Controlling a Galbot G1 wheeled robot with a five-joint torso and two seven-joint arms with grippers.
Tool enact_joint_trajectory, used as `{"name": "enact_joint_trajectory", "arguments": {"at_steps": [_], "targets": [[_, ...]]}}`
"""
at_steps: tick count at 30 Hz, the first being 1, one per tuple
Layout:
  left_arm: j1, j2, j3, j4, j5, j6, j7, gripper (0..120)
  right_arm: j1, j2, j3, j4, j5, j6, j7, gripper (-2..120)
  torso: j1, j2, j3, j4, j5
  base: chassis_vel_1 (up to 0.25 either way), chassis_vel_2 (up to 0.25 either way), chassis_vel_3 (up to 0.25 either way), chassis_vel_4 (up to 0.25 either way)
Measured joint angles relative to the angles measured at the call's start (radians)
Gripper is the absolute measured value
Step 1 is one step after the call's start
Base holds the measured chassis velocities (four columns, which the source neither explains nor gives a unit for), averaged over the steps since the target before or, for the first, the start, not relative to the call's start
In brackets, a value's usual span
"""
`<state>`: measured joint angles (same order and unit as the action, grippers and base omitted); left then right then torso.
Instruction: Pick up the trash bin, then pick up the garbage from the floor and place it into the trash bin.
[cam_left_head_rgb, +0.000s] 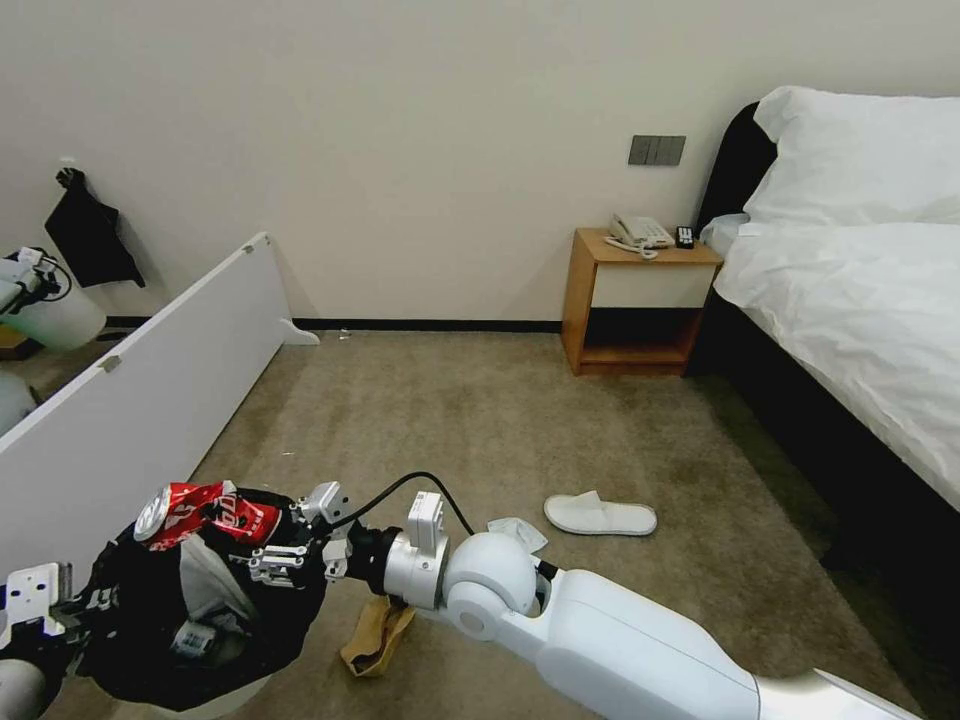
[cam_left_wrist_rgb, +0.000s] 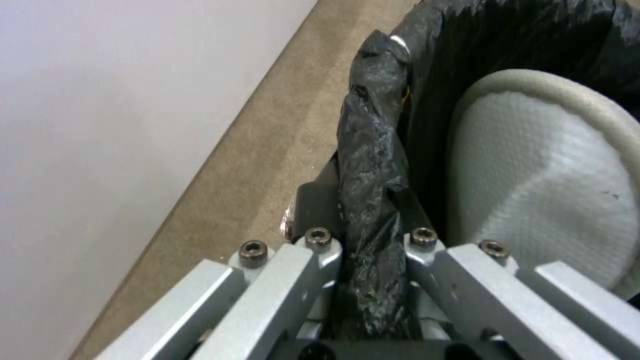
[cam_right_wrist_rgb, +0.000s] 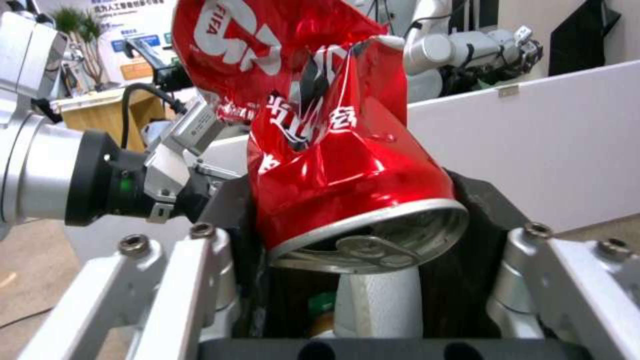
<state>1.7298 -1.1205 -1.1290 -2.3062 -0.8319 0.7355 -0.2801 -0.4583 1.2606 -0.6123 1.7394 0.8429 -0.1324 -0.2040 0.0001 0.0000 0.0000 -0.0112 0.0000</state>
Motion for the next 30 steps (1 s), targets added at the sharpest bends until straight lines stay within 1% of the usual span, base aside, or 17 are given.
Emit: {"name": "enact_joint_trajectory", "arguments": {"at_steps": [1,2,4,5,6,7,8,11,20,22,23,25,26,28,29,30], "targets": [[-0.001,0.0,0.001,0.0,0.0,0.0,0.0,4,0.0,0.0,-0.004,0.001,0.0,0.0,0.0,68,0.0,0.0,0.0,0.0,0.0,0.0,0.0,0.0,0.0],[-0.001,0.0,0.001,0.0,0.0,0.0,0.0,4,0.0,0.0,-0.004,0.001,0.0,0.0,0.0,68,0.0,0.0,0.0,0.0,0.0,0.0,0.0,0.0,0.0],[-0.002,-0.001,0.003,-0.002,0.0,0.0,0.0,4,0.001,0.0,-0.01,0.005,0.002,0.0,0.0,80,0.0,0.0,0.0,0.0,0.0,0.0,0.0,0.0,0.0],[-0.002,-0.001,0.003,-0.002,0.0,0.0,0.0,4,0.001,0.0,-0.011,0.005,0.001,0.0,0.0,83,0.0,0.0,0.0,0.0,0.0,0.0,0.0,0.0,0.0],[-0.002,-0.001,0.003,-0.002,0.0,0.0,0.0,4,0.001,0.0,-0.011,0.005,0.001,0.0,0.0,83,0.0,0.0,0.0,0.0,0.0,0.0,0.0,0.0,0.0],[-0.002,-0.002,0.004,-0.002,0.0,0.0,0.0,4,0.001,0.0,-0.013,0.006,-0.003,0.0,0.0,92,0.0,0.0,0.0,0.0,0.0,0.0,0.0,0.0,0.0],[0.0,-0.003,0.004,-0.002,0.0,0.0,-0.001,4,0.0,-0.001,-0.014,0.008,-0.006,0.002,0.0,96,0.0,0.0,0.0,0.0001,0.0,0.0,0.0,0.0,0.0],[0.001,-0.003,0.004,-0.003,0.0,0.0,-0.001,4,-0.002,-0.001,-0.014,0.01,-0.01,0.005,0.001,99,0.0,0.0,0.0,0.0001,0.0,0.0,0.0,0.0,0.0],[0.0,-0.004,0.001,-0.006,-0.001,0.0,-0.001,4,-0.007,0.001,0.0,0.028,-0.01,0.019,0.01,100,0.0,0.0,0.0,0.0001,0.0,0.0,0.0,0.0,0.0],[-0.001,-0.005,-0.006,-0.003,-0.002,0.0,-0.001,4,-0.016,0.009,0.049,0.038,-0.009,0.023,0.018,100,0.0,0.0,0.0,0.0001,0.0,0.0,0.0,0.0,0.0],[-0.001,-0.005,-0.006,-0.003,-0.002,0.0,-0.001,4,-0.016,0.009,0.049,0.038,-0.009,0.023,0.018,100,0.0,0.0,0.0,0.0001,0.0,0.0,0.0,0.0,0.0],[-0.008,-0.009,-0.014,0.006,0.0,0.0,-0.001,4,-0.026,0.017,0.112,0.038,-0.008,0.025,0.032,100,0.0,0.0,0.0,0.0001,0.0,0.0,0.0,0.0,0.0],[-0.008,-0.009,-0.014,0.006,0.0,0.0,-0.001,4,-0.026,0.017,0.112,0.038,-0.008,0.025,0.032,100,0.0,0.0,0.0,0.0001,0.0,0.0,0.0,0.0,0.0],[-0.011,-0.016,-0.024,0.012,-0.002,0.0,-0.001,4,-0.041,0.018,0.191,0.032,-0.007,0.025,0.05,100,0.0,0.0,0.0,0.0001,0.0,0.0,0.0,0.0,0.0],[-0.011,-0.016,-0.024,0.012,-0.002,0.0,-0.001,4,-0.041,0.018,0.191,0.032,-0.007,0.025,0.05,100,0.0,0.0,0.0,0.0001,0.0,0.0,0.0,0.0,0.0],[-0.009,-0.019,-0.029,0.013,-0.005,0.0,-0.001,4,-0.051,0.016,0.23,0.028,-0.006,0.025,0.061,100,0.0,0.0,0.0,0.0,0.0,0.0,0.0,0.0,0.0]]}}
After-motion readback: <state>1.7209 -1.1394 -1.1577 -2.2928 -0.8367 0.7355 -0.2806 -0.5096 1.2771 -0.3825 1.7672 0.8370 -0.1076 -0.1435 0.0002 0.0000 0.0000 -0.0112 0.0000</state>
